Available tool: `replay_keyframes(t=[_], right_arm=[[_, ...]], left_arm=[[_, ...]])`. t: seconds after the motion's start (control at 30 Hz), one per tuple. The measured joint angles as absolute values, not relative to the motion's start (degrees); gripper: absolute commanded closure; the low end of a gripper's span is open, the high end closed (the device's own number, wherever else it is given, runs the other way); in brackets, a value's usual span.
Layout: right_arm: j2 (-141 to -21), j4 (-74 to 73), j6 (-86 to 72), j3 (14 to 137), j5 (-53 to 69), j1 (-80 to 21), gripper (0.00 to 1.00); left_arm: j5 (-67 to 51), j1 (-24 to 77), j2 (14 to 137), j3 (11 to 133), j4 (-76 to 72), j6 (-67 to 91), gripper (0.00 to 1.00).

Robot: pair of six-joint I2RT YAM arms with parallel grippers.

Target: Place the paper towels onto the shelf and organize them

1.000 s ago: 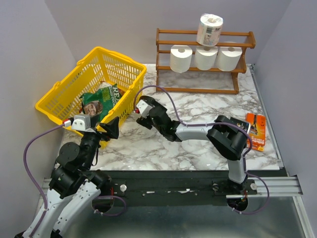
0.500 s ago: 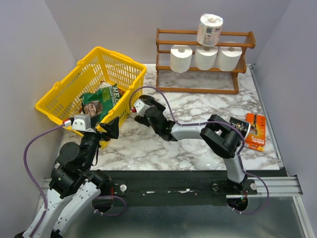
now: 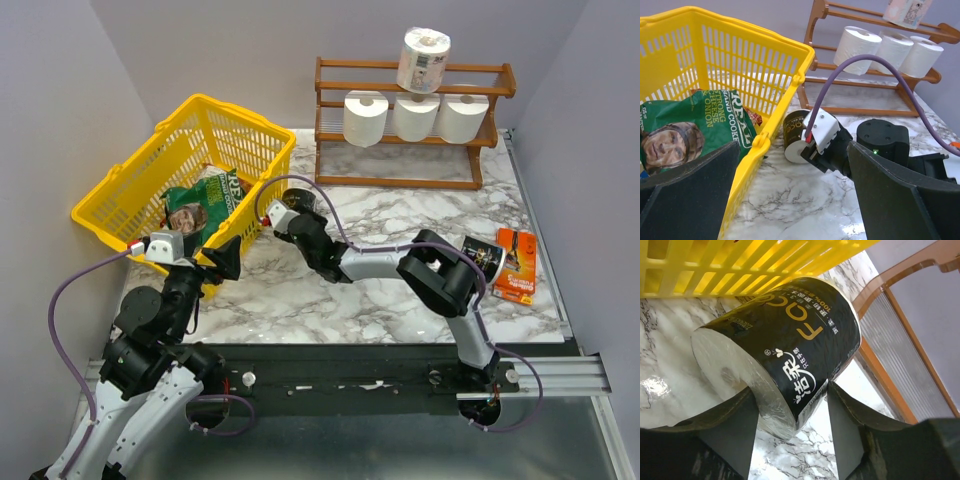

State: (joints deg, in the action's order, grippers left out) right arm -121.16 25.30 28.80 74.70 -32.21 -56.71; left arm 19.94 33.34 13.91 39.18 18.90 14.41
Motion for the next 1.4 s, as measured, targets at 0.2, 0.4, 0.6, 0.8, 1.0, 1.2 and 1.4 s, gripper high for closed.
replay_keyframes(t=[0.2, 0.4, 0.6, 0.8, 1.0, 1.2, 1.4], right_arm=[[-118.50, 27.35, 28.38, 69.76, -32.27, -56.69, 0.52], [-108.33, 14.17, 18.74, 66.92, -29.95, -56.69, 0.57], [-93.27, -6.72, 3.92, 66.70, -23.05, -56.69, 0.56], [-86.98, -25.56, -6.72, 66.28, -15.59, -56.42, 0.56], [-86.24, -33.19, -11.97, 64.14, -10.41, -52.97, 0.42], [-86.41, -39.51, -13.13, 68.64, -12.19, -49.63, 0.29], [-86.41, -41.93, -13.13, 74.85, -13.21, -49.54, 0.27]], left_arm=[[19.99, 33.34, 14.09, 39.18, 18.90, 14.41, 0.01], [20.23, 33.34, 14.11, 39.16, 18.92, 14.41, 0.01], [20.34, 33.34, 14.09, 39.16, 18.92, 14.41, 0.01], [20.32, 33.34, 14.09, 39.16, 18.90, 14.41, 0.01], [20.34, 33.34, 14.09, 39.16, 18.90, 14.41, 0.01], [20.34, 33.34, 14.09, 39.16, 18.92, 14.41, 0.01], [20.34, 33.34, 14.09, 39.16, 18.90, 14.41, 0.01]])
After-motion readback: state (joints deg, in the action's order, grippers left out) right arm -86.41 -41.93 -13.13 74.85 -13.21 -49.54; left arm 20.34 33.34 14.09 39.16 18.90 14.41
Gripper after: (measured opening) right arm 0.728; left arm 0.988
